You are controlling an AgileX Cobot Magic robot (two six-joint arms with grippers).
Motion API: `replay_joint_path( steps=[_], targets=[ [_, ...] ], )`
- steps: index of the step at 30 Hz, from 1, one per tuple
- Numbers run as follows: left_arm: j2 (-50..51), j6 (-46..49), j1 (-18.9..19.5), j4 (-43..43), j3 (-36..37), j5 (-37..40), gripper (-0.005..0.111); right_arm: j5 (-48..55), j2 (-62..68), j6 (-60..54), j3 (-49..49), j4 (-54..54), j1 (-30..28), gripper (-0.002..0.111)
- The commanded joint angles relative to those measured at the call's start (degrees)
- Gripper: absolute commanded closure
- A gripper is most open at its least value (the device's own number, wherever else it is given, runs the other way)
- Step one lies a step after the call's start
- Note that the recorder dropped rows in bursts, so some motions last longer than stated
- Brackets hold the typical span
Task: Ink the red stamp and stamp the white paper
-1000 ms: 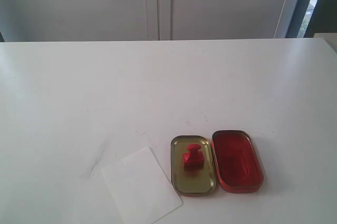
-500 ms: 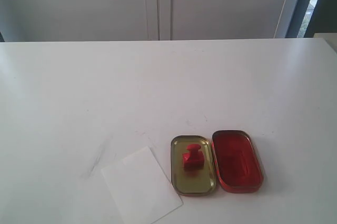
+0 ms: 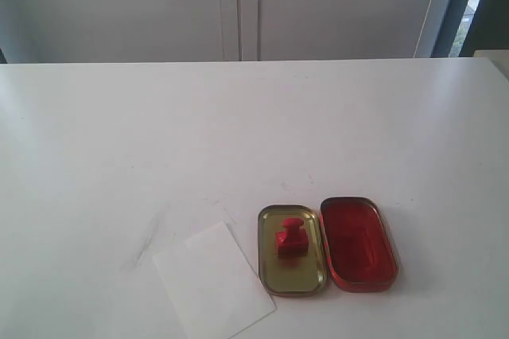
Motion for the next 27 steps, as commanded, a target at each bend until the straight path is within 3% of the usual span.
replay_joint_path(
  steps=[1, 6, 18, 27],
  targets=[
    [-0.26, -0.18, 0.08, -0.14, 0.36, -7.70, 0.107, -0.55, -0.25, 0.07, 0.27, -0.27, 0.24, 0.108],
    [-0.26, -0.18, 0.08, -0.14, 0.36, -16.17, 0.107, -0.55, -0.25, 0.07, 0.27, -0.27, 0.24, 0.108],
    [-0.26, -4.63, 0.08, -0.54, 0.36, -17.71, 0.107, -0.55, -0.25, 0.07, 0.27, -0.27, 0.24, 0.108],
    [1.28, -4.63, 0.08, -0.69, -8.42, -4.92, 0.107, -0.55, -0.25, 0.07, 0.27, -0.27, 0.24, 0.108]
  ],
)
